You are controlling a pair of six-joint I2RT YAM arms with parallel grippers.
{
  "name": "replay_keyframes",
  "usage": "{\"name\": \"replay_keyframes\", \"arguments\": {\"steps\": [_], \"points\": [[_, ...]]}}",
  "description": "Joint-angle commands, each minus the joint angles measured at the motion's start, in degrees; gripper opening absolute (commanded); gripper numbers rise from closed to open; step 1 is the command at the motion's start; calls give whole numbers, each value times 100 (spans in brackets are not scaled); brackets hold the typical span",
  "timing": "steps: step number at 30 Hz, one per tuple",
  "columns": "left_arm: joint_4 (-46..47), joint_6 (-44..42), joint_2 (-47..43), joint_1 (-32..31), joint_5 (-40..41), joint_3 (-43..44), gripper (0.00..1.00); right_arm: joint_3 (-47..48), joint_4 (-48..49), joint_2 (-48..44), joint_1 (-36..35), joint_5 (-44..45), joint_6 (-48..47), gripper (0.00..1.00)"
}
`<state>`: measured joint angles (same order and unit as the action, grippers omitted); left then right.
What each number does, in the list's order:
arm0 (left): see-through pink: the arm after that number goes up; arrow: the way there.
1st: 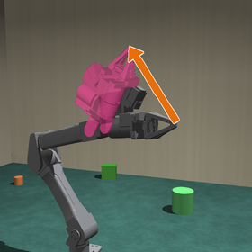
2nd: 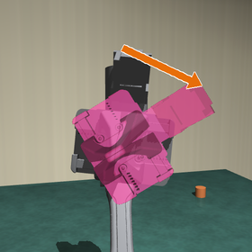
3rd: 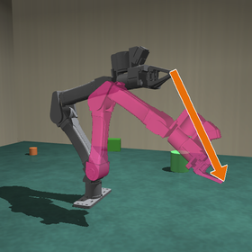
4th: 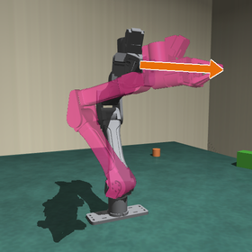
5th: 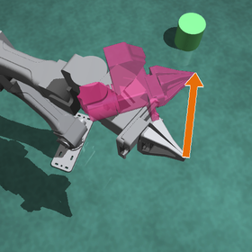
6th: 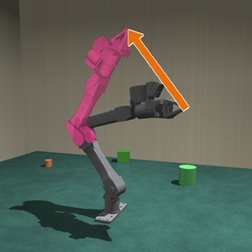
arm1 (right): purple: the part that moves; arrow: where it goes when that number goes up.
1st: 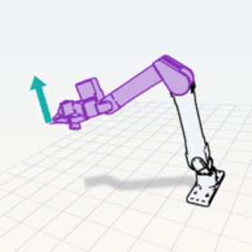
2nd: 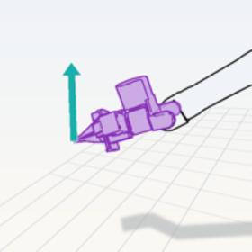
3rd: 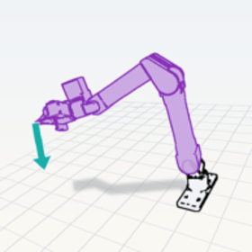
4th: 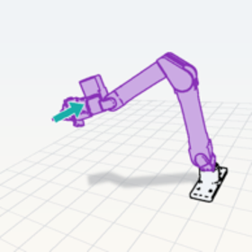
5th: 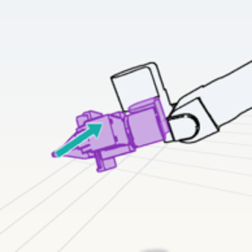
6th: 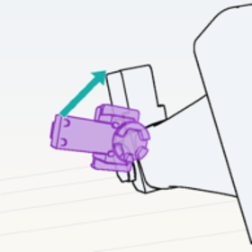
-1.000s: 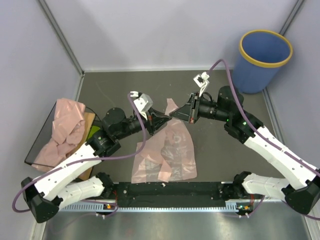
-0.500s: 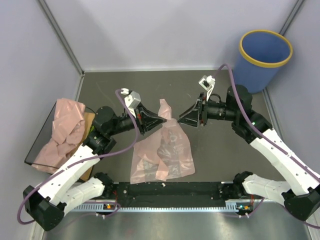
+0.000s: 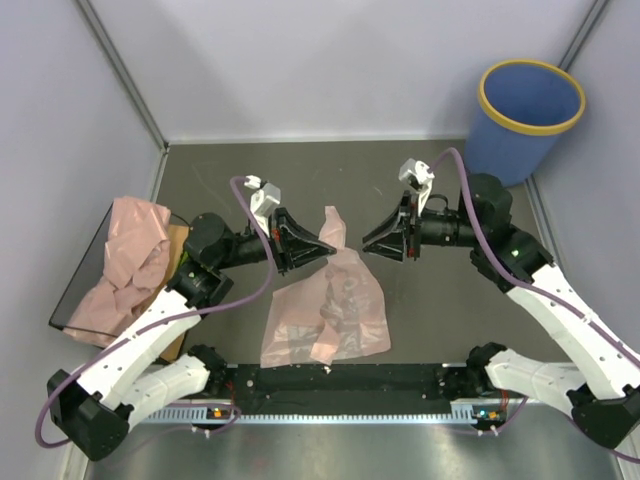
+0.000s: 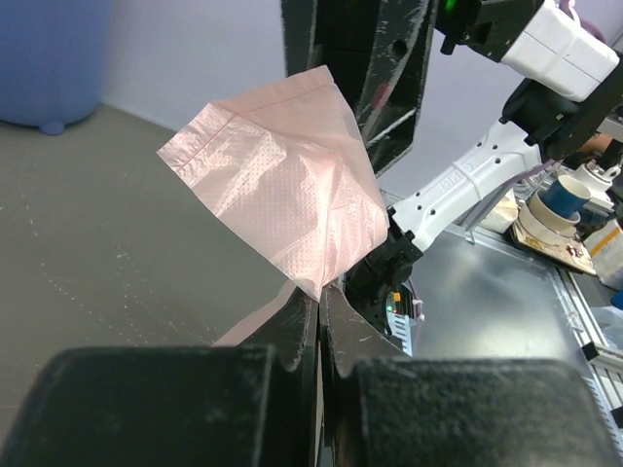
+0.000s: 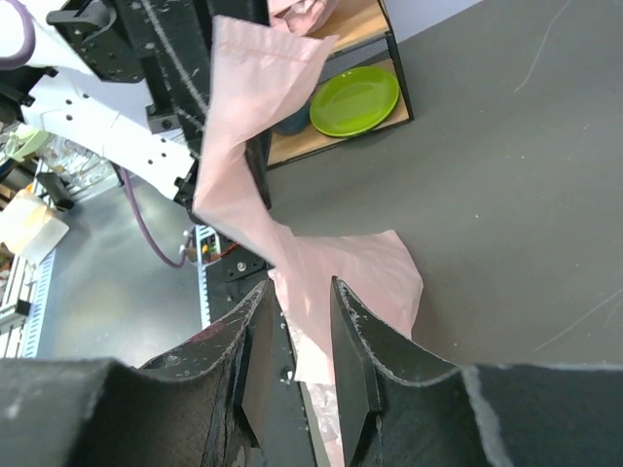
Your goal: Put the trash bags into the trash bin
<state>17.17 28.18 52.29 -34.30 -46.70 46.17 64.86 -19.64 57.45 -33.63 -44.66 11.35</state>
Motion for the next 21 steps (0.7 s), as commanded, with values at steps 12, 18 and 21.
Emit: {"name": "replay_keyframes", "arguments": {"steps": [12, 18, 21], "points": [[524, 460, 62, 117, -234, 146, 0, -456, 451, -542, -434, -773, -528, 48], [630, 469, -17, 117, -340, 120, 0, -588, 443, -577, -610, -447, -1336, 52], [665, 495, -44, 117, -375, 111, 0, -676, 443, -656, -777, -280, -1583, 52]]}}
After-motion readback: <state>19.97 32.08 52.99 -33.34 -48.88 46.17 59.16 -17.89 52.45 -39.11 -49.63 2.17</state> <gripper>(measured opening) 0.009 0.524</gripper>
